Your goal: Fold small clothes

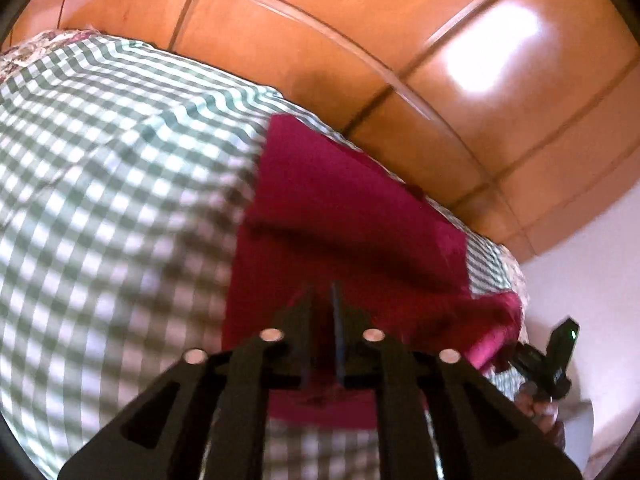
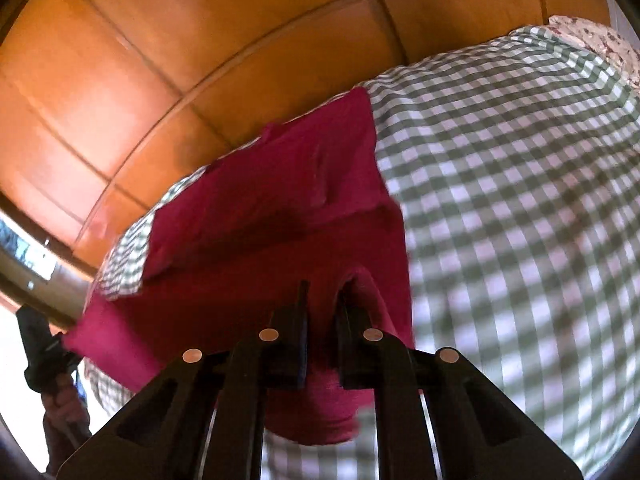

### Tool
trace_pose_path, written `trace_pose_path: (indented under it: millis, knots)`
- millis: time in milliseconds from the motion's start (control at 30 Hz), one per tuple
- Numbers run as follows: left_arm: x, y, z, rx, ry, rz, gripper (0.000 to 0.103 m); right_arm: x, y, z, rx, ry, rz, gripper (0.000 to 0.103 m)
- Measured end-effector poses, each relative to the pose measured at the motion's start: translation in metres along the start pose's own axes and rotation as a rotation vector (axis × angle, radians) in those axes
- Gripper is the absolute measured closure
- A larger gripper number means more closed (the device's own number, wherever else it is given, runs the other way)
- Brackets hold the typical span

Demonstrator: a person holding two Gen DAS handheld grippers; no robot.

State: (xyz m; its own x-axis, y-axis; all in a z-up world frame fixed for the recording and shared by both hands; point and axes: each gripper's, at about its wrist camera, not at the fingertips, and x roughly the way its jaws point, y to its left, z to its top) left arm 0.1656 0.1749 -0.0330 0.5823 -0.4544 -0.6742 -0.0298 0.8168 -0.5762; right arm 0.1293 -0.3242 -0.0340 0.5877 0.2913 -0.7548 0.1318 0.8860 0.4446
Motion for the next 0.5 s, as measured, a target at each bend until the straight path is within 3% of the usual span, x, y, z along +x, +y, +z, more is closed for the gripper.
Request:
trace_pose_path:
  millis: [33,67,133,167,233,333,500]
  knots:
    - [0.003,0.001,0.007,-0.006,-0.017,0.01,0.056,0.007,-0.004,0.008,0.017,-0.003,0.008,0.087]
    - [0.004,0.004,0.013,-0.016,-0.048,0.044,0.042,0.011,-0.007,0.012,0.04,0.0,0.028,0.079]
    - [0.002,0.013,0.019,-0.022,-0.084,0.086,0.042,0.013,-0.016,0.017,0.101,-0.004,0.077,0.027]
    - [0.002,0.019,0.019,-0.027,-0.075,0.084,0.041,0.007,-0.02,0.016,0.118,-0.048,0.072,0.019]
    - [-0.001,0.031,0.009,-0.033,-0.067,0.098,0.039,-0.003,-0.025,0.012,0.112,-0.088,0.053,0.017]
    - [-0.001,0.043,-0.018,0.005,-0.015,0.096,0.038,-0.011,-0.042,-0.003,0.141,-0.05,0.051,0.014]
    - [0.004,0.047,-0.065,0.047,0.056,0.053,0.039,-0.016,-0.045,-0.038,0.064,0.015,0.031,0.014]
